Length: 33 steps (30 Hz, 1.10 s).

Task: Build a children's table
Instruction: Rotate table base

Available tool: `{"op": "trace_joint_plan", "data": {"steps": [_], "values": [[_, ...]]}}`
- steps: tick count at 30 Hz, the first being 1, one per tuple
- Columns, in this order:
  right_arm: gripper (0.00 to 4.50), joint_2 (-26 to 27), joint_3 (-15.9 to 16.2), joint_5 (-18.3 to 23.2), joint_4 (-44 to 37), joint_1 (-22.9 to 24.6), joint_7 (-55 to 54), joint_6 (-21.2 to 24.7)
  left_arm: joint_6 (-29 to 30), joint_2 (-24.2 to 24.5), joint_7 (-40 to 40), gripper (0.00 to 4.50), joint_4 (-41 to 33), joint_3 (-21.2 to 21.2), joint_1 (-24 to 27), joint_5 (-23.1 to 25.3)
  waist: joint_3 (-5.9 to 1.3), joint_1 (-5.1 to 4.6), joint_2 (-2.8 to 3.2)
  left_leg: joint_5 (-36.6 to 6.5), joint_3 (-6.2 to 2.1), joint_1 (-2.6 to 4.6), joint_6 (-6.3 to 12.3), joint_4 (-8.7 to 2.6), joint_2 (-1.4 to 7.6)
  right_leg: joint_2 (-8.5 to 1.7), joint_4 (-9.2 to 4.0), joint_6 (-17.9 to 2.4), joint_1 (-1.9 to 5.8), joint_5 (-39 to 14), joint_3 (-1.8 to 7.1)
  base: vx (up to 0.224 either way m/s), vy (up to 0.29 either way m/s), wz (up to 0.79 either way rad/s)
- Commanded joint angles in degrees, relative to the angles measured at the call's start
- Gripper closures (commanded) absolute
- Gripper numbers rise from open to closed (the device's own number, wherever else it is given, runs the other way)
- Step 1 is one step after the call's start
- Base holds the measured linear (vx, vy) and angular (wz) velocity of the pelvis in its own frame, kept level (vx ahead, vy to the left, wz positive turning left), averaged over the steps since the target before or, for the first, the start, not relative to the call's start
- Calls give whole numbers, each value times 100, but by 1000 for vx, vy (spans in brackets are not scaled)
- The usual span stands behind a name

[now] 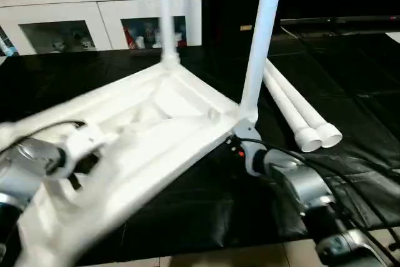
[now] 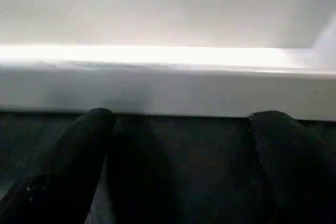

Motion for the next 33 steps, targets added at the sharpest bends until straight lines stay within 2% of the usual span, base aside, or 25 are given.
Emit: {"op": "trace_joint_plan", "data": {"steps": [1,3,4,8,10,11,12,14,16,17,18,19,20,21,22,24,25,27,29,30,31,32,33], "values": [[0,123,6,-56,224,-223,-133,-241,114,-2,-478,355,-438,-135,150,-358,-341,-8,48,-1570,-63,53,-85,-481,136,-345,-301,-1190,277,-1595,335,0,0,0],[0,156,-11,-70,314,-278,-186,-296,192,-5,-576,355,-559,-131,171,-458,-330,-31,42,-1604,-68,42,-94,-485,126,-340,-304,-1180,287,-1703,331,0,0,0],[0,225,-52,-82,504,-398,-269,-386,308,-30,-756,355,-797,-123,193,-640,-331,-42,41,-1640,-58,63,-96,-475,122,-343,-310,-1168,273,-1789,339,0,0,0],[0,299,-76,-102,719,-536,-313,-543,97,-288,-583,355,-725,-124,39,-582,-319,-54,21,-1732,-52,83,-69,-465,113,-319,-349,-1095,254,-2022,339,0,0,0],[0,337,-108,-151,865,-612,-447,-695,-148,-686,25,355,-210,-76,-306,-338,-319,-51,25,-1720,-46,88,-77,-455,99,-307,-355,-1084,253,-2030,339,0,0,0],[0,337,-108,-151,865,-612,-447,-695,-148,-686,25,355,-210,-76,-306,-338,-306,-44,26,-1759,-32,110,-76,-452,93,-290,-384,-1054,225,-2111,340,0,0,0],[0,348,-159,-167,942,-657,-563,-706,-237,-842,302,355,25,-58,-464,-250,-302,-39,12,-1849,-40,105,-95,-449,85,-297,-387,-1006,236,-2264,346,0,0,0],[0,336,-293,-149,1097,-763,-733,-722,-355,-1147,751,355,445,-24,-775,-163,-306,-34,38,-1922,-48,120,-111,-443,73,-292,-404,-934,230,-2426,336,0,0,0],[0,301,-458,-75,1147,-817,-808,-800,-398,-1453,1032,355,706,40,-1039,-207,-305,-29,20,-1946,-57,114,-114,-437,74,-298,-436,-826,238,-2606,322,0,0,0],[0,275,-515,-65,1174,-853,-831,-836,-447,-1631,1171,355,877,97,-1179,-230,-308,-13,78,-1984,-66,133,-123,-429,72,-306,-440,-812,227,-2632,319,0,0,0],[0,260,-550,-57,1191,-876,-834,-845,-484,-1746,1261,355,998,137,-1268,-242,-317,-15,22,-1972,-62,132,-105,-420,65,-297,-453,-795,231,-2626,312,0,0,0],[0,249,-671,61,1161,-889,-760,-734,-559,-1938,1380,355,1206,199,-1397,-293,-320,-18,8,-1917,-62,105,-91,-422,58,-293,-442,-800,248,-2589,318,0,0,0],[0,245,-733,119,1151,-901,-730,-677,-604,-2031,1436,355,1322,230,-1465,-319,-333,-6,54,-1838,-70,90,-58,-419,56,-302,-434,-806,265,-2500,319,0,0,0],[0,233,-830,143,1155,-934,-838,-704,-646,-2157,1555,355,1480,260,-1559,-331,-344,-12,65,-1750,-77,61,-44,-418,54,-294,-413,-830,286,-2346,317,0,0,0],[0,211,-883,85,1179,-971,-1057,-759,-716,-2249,1669,355,1612,268,-1636,-315,-353,-14,87,-1721,-74,67,-40,-416,57,-290,-413,-864,277,-2241,320,0,0,0],[0,172,-1019,17,1168,-1079,-1524,-278,-718,-2363,1827,355,1716,320,-1716,-331,-382,-28,42,-1411,-72,25,-24,-400,47,-277,-348,-1045,312,-1747,326,0,0,0],[0,167,-1047,18,1168,-1105,-1604,-156,-734,-2375,1851,355,1736,325,-1730,-334,-388,-17,85,-1365,-75,34,-16,-396,51,-284,-332,-1094,309,-1657,328,0,0,0],[0,89,-945,-131,1179,-1194,-1635,69,-726,-2348,1811,355,1690,328,-1721,-356,-400,-34,69,-1215,-71,-8,19,-383,45,-277,-288,-1207,347,-1346,322,0,0,0],[0,6,-876,-191,1168,-1280,-1451,313,-718,-2257,1691,355,1551,346,-1668,-368,-415,-31,81,-1114,-67,-3,74,-369,49,-279,-265,-1271,354,-1102,326,26,1,-1],[0,-85,-887,-187,1144,-1323,-1332,209,-710,-2125,1435,355,1213,411,-1539,-486,-434,-24,88,-989,-72,-11,99,-360,66,-294,-222,-1349,364,-854,331,0,0,0],[0,-85,-887,-187,1144,-1323,-1332,209,-710,-2125,1435,355,1213,411,-1539,-486,-440,-30,86,-924,-66,-24,120,-353,68,-295,-210,-1388,368,-730,332,0,0,0],[0,-119,-969,-119,1189,-1394,-1374,192,-738,-2024,1227,355,951,424,-1432,-580,-451,-20,82,-779,-50,-3,172,-334,67,-274,-196,-1456,341,-511,330,0,0,0],[0,-164,-1037,-96,1292,-1509,-1457,165,-734,-1902,984,355,643,414,-1301,-685,-488,-17,50,-477,-76,-60,228,-323,79,-311,-100,-1562,400,-169,337,0,0,0]]}}
